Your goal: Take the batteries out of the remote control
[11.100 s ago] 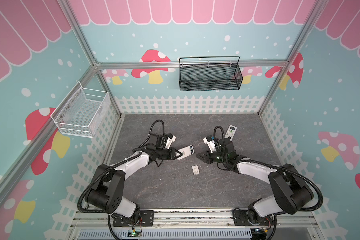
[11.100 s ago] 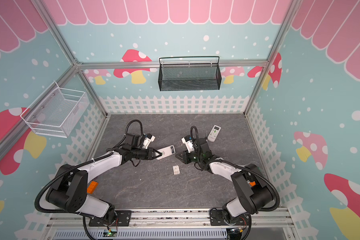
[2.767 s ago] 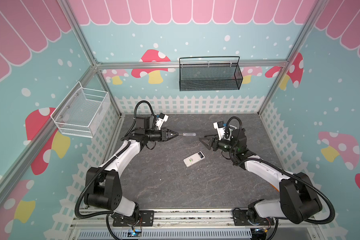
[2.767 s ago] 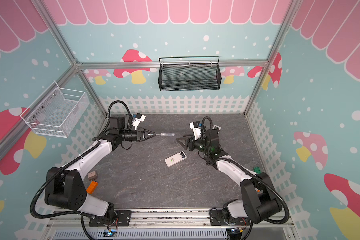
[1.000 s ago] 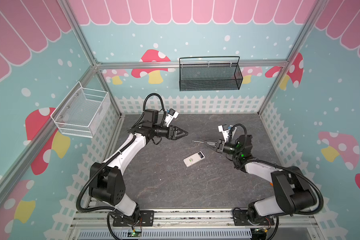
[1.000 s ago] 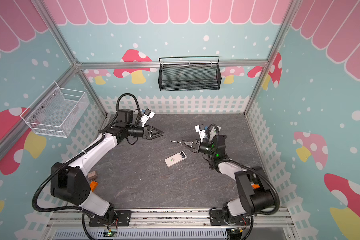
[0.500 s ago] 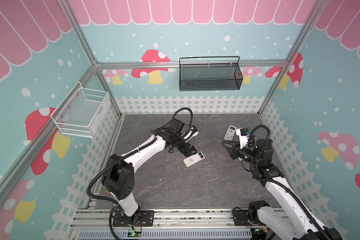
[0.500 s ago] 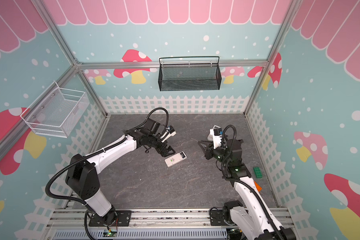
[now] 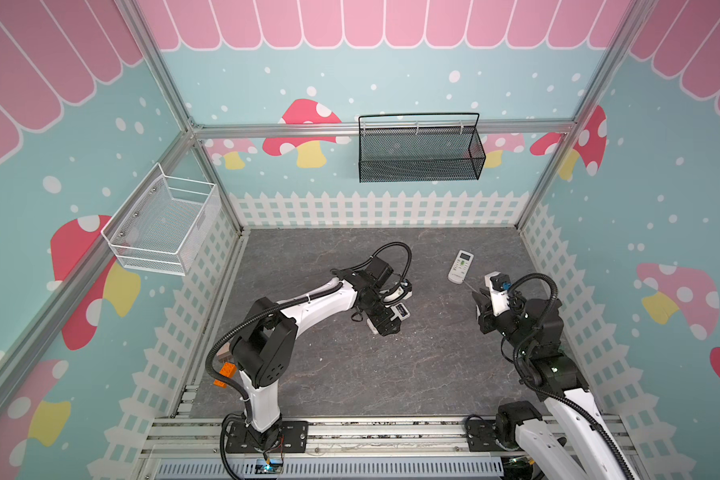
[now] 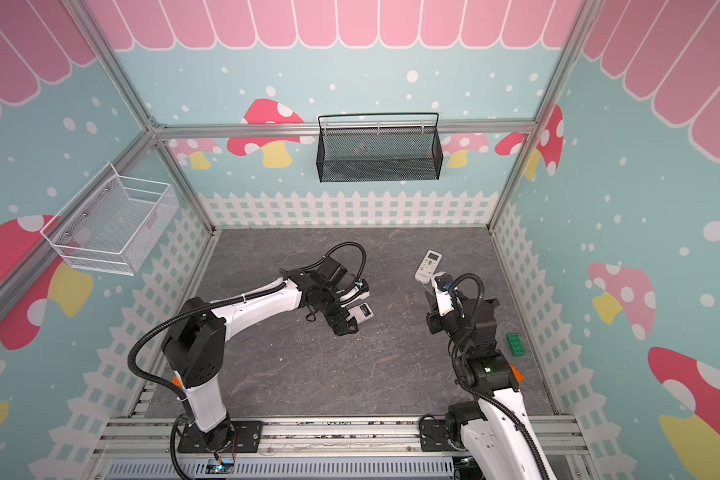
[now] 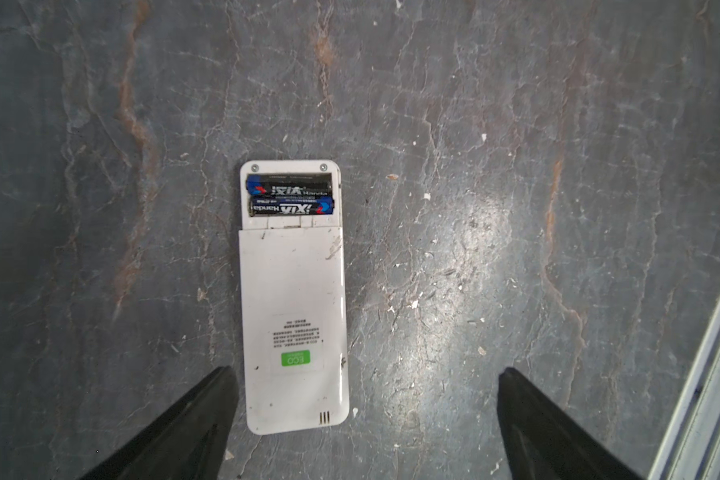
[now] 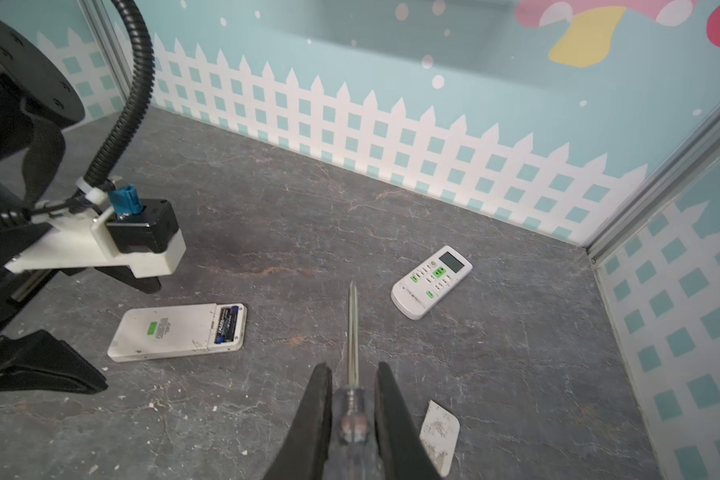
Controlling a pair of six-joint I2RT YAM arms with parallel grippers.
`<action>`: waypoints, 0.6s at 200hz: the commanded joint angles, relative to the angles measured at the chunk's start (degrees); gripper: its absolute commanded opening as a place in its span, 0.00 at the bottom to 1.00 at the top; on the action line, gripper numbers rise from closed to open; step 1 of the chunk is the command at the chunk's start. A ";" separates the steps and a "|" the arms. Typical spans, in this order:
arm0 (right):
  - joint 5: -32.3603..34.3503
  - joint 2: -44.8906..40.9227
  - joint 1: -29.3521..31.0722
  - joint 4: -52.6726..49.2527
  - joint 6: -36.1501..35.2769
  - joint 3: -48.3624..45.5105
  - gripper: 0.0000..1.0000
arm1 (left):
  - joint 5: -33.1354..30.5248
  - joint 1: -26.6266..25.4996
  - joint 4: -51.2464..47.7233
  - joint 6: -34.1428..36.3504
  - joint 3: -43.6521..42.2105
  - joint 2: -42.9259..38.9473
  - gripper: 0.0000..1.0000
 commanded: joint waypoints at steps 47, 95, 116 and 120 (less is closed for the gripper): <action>3.60 -2.29 -0.27 1.27 -3.19 -2.85 0.00 | -3.67 -1.26 -2.69 5.66 5.53 6.77 0.97; 2.29 -2.14 -0.25 1.90 -3.04 -3.18 0.00 | -7.95 -0.96 -1.10 3.58 8.24 10.82 0.98; 2.00 -1.37 -0.27 1.76 -2.97 -3.07 0.00 | -9.06 0.00 -0.80 -0.30 9.94 13.05 0.98; 1.99 -1.29 -0.25 1.79 -2.96 -3.05 0.00 | -9.29 0.10 -0.81 -0.33 10.15 13.45 0.98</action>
